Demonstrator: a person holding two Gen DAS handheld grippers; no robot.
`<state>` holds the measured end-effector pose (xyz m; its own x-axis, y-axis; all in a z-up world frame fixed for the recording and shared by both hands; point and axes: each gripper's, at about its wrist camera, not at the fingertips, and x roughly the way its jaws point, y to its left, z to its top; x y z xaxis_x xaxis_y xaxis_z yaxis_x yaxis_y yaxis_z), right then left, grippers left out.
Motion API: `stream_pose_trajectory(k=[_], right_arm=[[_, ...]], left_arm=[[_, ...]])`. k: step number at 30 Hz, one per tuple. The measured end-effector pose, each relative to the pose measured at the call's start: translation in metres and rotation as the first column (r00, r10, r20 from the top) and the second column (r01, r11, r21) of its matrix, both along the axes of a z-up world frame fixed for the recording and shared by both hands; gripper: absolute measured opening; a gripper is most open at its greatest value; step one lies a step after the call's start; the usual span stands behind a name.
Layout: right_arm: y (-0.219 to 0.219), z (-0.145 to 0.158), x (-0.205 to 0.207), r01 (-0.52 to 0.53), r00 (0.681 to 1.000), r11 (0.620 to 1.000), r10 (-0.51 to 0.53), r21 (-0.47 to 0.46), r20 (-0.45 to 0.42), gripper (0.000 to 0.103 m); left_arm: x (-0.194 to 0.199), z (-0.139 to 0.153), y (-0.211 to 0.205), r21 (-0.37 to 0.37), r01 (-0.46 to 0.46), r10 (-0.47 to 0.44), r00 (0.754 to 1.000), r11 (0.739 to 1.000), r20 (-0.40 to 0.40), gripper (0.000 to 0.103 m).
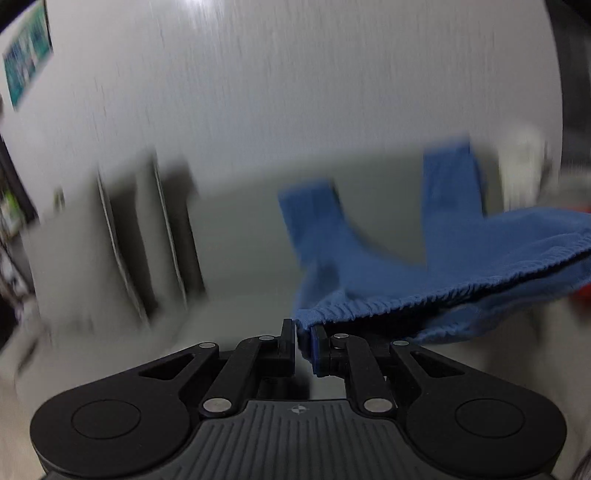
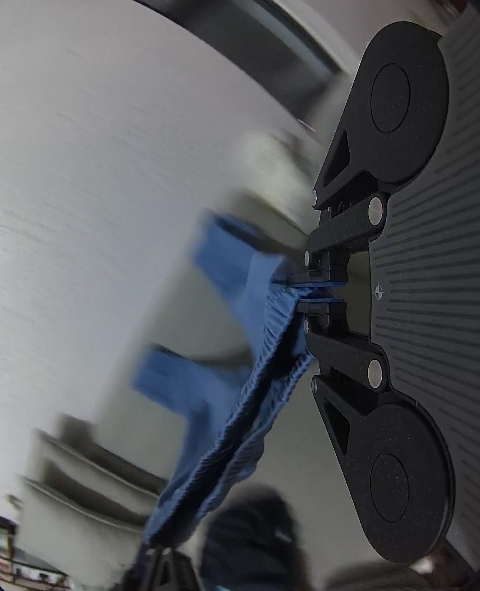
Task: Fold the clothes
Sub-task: 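Lift the pants by the waistband with both grippers and swing them, then lower the pants flat onto the sofa and open both grippers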
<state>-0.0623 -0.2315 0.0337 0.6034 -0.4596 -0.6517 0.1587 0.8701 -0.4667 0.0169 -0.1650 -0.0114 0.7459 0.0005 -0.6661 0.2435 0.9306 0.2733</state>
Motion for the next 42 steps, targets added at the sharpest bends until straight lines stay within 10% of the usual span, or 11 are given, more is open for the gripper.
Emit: stream_pose_trajectory(k=[3,8,16,29,31,36,42], right_arm=[[0.002,-0.106,-0.023,0.087,0.985,0.988,-0.067,0.124,-0.160,0.005],[0.009,-0.173,-0.051,0.154,0.971,0.977,-0.122,0.146,-0.205,0.005],[0.014,-0.149,-0.067,0.145,0.978,0.971,-0.112,0.189,-0.178,0.005],[0.035,-0.097,-0.133,0.125,0.947,0.956,-0.035,0.266,-0.318,0.006],[0.042,-0.107,-0.131,0.133,0.930,0.960,-0.034,0.248,-0.365,0.023],[0.049,-0.103,-0.136,0.147,0.916,0.963,-0.047,0.226,-0.398,0.056],[0.042,-0.039,-0.159,0.141,0.966,0.936,-0.058,0.323,-0.253,0.060]], left_arm=[[-0.005,-0.101,0.024,0.043,-0.076,0.084,0.974,0.996,-0.213,0.012],[-0.012,-0.133,0.051,0.127,-0.026,0.055,0.972,0.992,-0.229,0.012],[-0.054,-0.114,0.069,0.046,-0.021,0.030,0.977,0.999,-0.211,0.012],[-0.126,-0.095,0.092,0.031,0.169,-0.136,0.876,0.985,-0.462,0.020],[-0.137,-0.107,0.080,0.093,0.189,-0.115,0.849,0.978,-0.515,0.040],[-0.152,-0.096,0.079,0.077,0.234,-0.159,0.835,0.969,-0.527,0.051],[-0.148,-0.051,0.092,-0.063,0.230,-0.236,0.886,0.971,-0.400,0.054]])
